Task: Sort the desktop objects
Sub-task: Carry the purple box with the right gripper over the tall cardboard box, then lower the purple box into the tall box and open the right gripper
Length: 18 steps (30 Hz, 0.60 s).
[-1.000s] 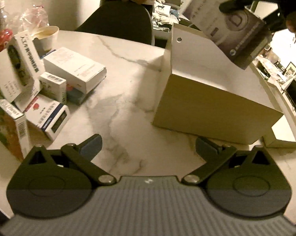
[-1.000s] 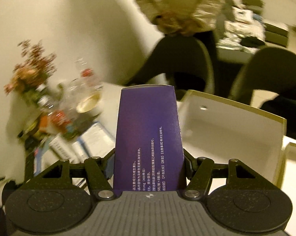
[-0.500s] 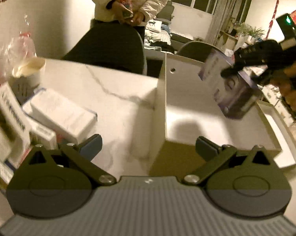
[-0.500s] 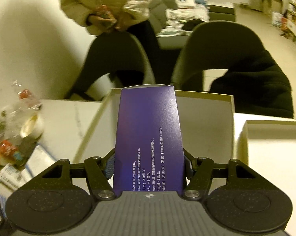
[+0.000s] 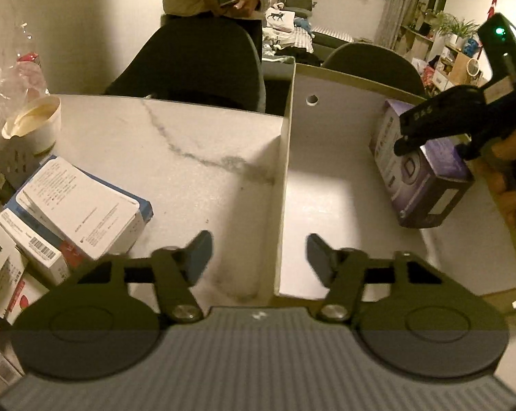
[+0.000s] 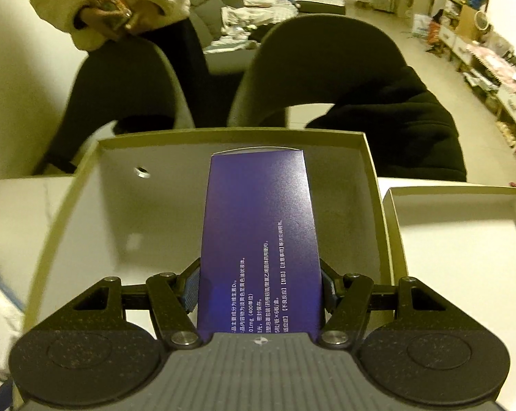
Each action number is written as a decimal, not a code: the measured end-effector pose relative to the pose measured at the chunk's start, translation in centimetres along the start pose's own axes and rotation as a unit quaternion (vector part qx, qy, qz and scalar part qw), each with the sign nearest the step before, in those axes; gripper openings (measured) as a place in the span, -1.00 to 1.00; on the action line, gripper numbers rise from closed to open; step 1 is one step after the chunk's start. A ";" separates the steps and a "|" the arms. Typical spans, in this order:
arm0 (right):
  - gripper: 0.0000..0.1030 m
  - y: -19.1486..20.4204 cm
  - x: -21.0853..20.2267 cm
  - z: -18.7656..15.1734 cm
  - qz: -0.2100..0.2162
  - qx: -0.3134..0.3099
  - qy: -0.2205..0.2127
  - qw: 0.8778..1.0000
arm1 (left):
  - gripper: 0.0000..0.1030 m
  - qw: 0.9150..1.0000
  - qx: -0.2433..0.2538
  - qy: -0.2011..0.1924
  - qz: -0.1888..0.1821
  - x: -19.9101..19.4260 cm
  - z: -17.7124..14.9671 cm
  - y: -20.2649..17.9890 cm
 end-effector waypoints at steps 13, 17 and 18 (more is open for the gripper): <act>0.40 2.9 1.9 -1.0 -0.127 -0.115 -0.047 0.984 | -0.71 1.000 0.001 -0.001 -0.005 0.5 0.0 0.2; 0.42 5.6 1.7 -2.1 -0.180 -0.214 -0.080 0.957 | -0.81 1.000 0.007 -0.001 -0.007 0.5 0.0 -0.1; 0.43 6.4 1.6 -2.4 -0.192 -0.245 -0.090 0.946 | -0.82 1.000 0.008 -0.001 -0.006 0.5 0.0 -0.1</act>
Point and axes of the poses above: each gripper's, at about its wrist camera, not at the fingertips, and x roughly the way its jaws point, y to its left, z to its top, the point moved 3 cm from there along x, roughly the way its jaws point, and after that the axes turned 3 degrees about -x, right-handed, at the moved point
